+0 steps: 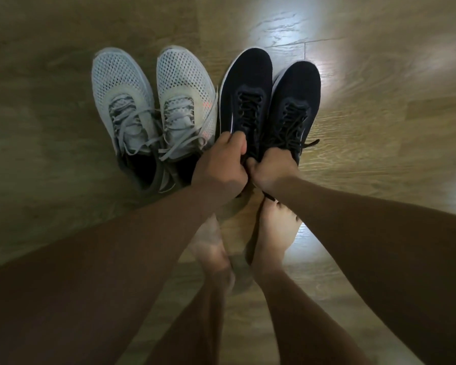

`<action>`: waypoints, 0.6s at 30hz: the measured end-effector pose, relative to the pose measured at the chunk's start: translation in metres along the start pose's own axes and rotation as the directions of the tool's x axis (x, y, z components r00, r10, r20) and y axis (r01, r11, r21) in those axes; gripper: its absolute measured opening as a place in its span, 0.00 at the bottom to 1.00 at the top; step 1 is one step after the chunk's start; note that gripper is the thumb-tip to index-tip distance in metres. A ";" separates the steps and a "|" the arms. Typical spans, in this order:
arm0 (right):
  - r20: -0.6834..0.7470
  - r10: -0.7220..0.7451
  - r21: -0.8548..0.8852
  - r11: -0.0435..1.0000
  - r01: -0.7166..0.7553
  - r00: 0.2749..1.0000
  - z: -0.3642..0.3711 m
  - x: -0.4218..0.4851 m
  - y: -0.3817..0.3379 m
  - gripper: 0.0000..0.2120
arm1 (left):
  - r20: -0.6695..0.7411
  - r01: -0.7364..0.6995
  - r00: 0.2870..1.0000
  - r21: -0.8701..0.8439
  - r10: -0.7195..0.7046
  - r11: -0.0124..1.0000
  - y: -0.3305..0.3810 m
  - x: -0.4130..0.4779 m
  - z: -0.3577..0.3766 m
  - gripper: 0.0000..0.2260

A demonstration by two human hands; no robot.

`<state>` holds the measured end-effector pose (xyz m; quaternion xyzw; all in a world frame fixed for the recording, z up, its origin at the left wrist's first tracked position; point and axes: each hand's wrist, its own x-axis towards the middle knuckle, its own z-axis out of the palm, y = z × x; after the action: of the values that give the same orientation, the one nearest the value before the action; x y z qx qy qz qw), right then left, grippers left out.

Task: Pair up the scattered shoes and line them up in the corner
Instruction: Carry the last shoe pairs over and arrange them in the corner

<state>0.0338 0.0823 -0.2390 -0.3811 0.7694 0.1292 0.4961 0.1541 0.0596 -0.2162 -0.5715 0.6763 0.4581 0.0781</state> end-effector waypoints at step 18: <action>-0.155 -0.230 -0.115 0.970 0.214 0.961 -0.233 -0.360 -0.120 0.11 | -0.187 0.005 0.982 -0.023 -0.009 1.000 0.177 -0.232 -0.275 0.25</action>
<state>0.0428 0.0318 0.2037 -0.4984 0.7533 0.0777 0.4221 0.1977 0.0146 0.1799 -0.6152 0.6735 0.4097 0.0093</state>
